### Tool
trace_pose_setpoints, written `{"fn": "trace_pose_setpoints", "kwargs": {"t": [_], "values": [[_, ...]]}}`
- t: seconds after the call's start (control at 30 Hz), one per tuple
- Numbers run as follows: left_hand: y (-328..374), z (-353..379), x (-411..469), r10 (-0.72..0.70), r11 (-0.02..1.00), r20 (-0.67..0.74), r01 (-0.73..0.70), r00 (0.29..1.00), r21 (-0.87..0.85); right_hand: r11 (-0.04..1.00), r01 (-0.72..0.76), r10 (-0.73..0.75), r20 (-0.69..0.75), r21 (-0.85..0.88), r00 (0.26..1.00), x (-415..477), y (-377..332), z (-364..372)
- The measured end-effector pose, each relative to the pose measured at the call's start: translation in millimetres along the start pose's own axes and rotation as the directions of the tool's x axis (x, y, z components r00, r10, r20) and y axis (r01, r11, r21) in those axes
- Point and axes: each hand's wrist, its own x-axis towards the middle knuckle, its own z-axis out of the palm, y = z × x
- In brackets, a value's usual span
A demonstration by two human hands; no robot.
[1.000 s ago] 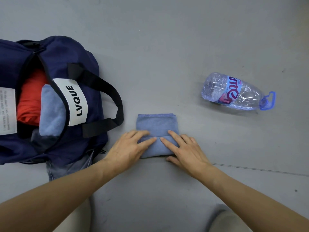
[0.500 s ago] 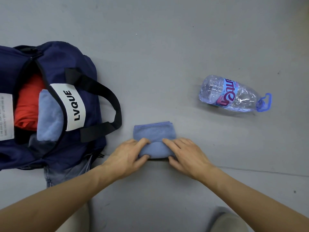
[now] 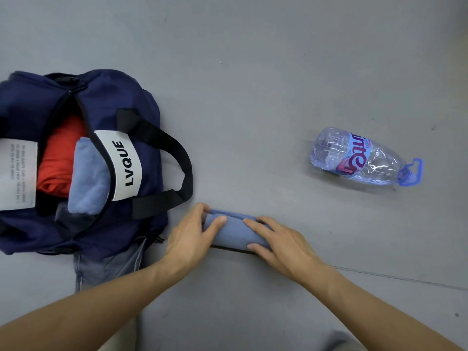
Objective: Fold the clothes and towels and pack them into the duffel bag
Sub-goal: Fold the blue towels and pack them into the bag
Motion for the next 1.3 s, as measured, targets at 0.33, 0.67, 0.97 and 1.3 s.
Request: {"fn": "trace_pose_setpoints", "kwargs": {"t": [0.33, 0.67, 0.97, 1.3], "values": [[41, -5, -26, -0.066, 0.493, 0.463, 0.432, 0.884, -0.755, 0.611, -0.138, 0.221, -0.001, 0.780, 0.975, 1, -41, 4], [101, -170, -37, 0.038, 0.487, 0.025, 0.004, 0.999, -0.873, 0.738, 0.180, -0.055, -0.207, 0.651, 0.977, -5, -151, -169], [57, -341, -117, 0.004, 0.601, -0.175, -0.143, 0.984, -0.786, 0.878, 0.321, -0.291, -0.136, 0.355, 0.947, -13, -320, -256], [-24, -420, -144, -0.063, 0.755, -0.262, -0.126, 0.963, -0.643, 0.949, 0.297, -0.310, -0.142, -0.102, 0.940, 22, -399, -234]]}}
